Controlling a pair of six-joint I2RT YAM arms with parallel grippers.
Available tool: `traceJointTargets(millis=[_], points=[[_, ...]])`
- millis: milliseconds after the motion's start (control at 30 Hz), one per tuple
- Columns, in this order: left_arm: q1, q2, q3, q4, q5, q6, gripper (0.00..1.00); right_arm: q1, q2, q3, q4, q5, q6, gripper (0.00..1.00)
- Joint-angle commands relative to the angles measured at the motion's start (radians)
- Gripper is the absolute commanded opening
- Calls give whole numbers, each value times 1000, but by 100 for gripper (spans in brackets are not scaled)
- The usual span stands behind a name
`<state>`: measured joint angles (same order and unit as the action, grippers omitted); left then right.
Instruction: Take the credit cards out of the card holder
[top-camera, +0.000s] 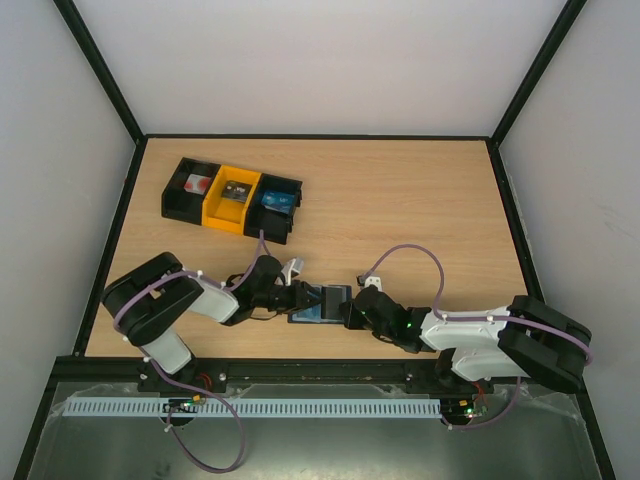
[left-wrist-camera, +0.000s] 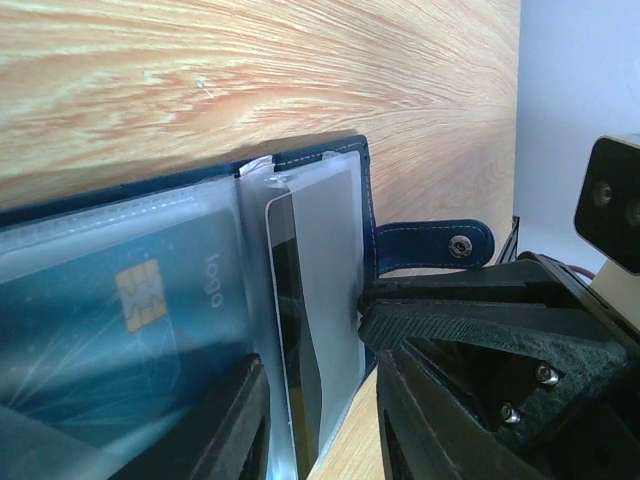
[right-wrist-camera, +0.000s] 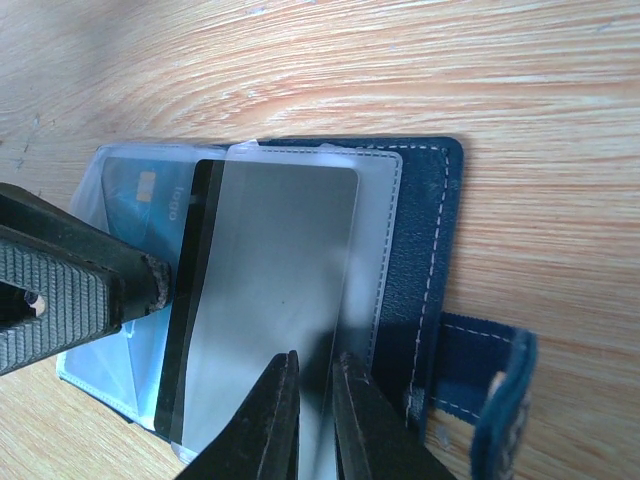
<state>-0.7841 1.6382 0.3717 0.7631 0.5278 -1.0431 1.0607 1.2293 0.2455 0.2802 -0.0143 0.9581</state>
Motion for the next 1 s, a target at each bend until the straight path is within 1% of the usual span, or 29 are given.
traceJointTargets(millis=[0, 67, 267, 400, 700, 967], points=[[3, 29, -16, 62, 17, -8, 31, 1, 15, -24, -18, 25, 6, 12], [2, 45, -15, 83, 26, -19, 28, 1, 16, -23, -16, 26, 6, 12], [-4, 81, -18, 133, 37, -39, 27, 1, 18, -26, -12, 24, 8, 11], [-6, 95, -20, 154, 40, -50, 23, 2, 18, -26, -12, 24, 7, 11], [-7, 98, -27, 163, 54, -48, 3, 1, 25, -7, -32, 21, 5, 11], [-5, 74, -37, 151, 69, -38, 3, 2, 24, -7, -41, 37, 11, 11]])
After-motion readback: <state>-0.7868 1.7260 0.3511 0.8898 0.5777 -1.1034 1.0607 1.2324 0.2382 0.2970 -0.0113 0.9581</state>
